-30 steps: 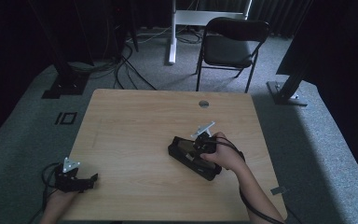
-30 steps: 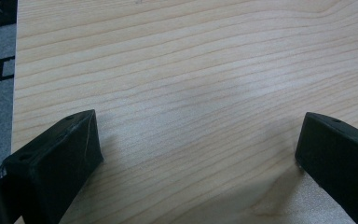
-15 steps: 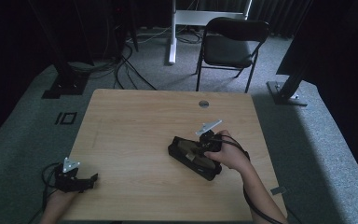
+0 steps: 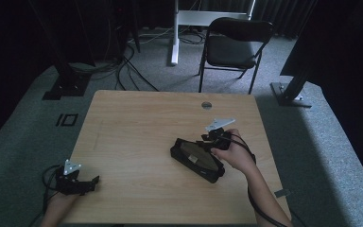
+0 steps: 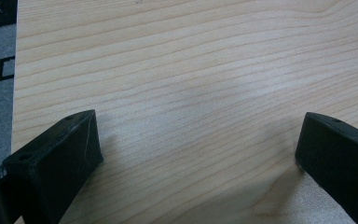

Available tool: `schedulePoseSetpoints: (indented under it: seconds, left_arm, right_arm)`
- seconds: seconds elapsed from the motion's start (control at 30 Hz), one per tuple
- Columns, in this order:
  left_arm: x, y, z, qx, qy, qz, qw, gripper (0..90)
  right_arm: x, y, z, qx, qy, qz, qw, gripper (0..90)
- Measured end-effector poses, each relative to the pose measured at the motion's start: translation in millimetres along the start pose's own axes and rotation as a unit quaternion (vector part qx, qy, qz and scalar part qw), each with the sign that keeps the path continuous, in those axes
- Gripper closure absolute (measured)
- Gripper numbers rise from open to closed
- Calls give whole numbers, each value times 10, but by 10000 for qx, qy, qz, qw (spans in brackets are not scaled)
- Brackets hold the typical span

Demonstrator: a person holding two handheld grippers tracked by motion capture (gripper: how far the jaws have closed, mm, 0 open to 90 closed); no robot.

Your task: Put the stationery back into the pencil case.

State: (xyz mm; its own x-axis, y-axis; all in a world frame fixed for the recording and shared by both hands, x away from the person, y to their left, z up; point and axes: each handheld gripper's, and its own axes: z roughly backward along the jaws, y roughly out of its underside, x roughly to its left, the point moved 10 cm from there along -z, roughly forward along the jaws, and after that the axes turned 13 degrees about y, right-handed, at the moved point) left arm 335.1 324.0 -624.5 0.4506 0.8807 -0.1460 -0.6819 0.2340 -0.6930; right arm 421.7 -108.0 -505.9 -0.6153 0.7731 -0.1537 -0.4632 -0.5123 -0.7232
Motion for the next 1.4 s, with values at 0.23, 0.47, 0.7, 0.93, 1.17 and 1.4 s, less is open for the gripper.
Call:
schedulePoseSetpoints:
  seconds: [0.23, 0.47, 0.7, 0.93, 1.17, 1.4]
  left_arm:
    - [0, 0, 0, 2, 0, 0, 10000, 3]
    - [0, 0, 0, 2, 1, 0, 10000, 3]
    - [0, 0, 0, 1, 0, 0, 10000, 2]
    - [0, 0, 0, 1, 0, -1, 10000, 3]
    - [0, 0, 0, 2, 0, 0, 10000, 3]
    - [0, 0, 0, 2, 1, 1, 10000, 3]
  right_arm:
    - [-261, 37, -94, -130, 473, -406, 9980, 630]
    - [-441, 97, -184, -205, 796, -729, 9939, 619]
    - [-611, 224, -304, -105, 1085, -980, 9892, 610]
    - [-660, 367, -433, 61, 1162, -1092, 9872, 602]
    - [-708, 566, -641, 276, 1236, -1261, 9839, 602]
    - [-735, 733, -756, 521, 1284, -1352, 9811, 615]
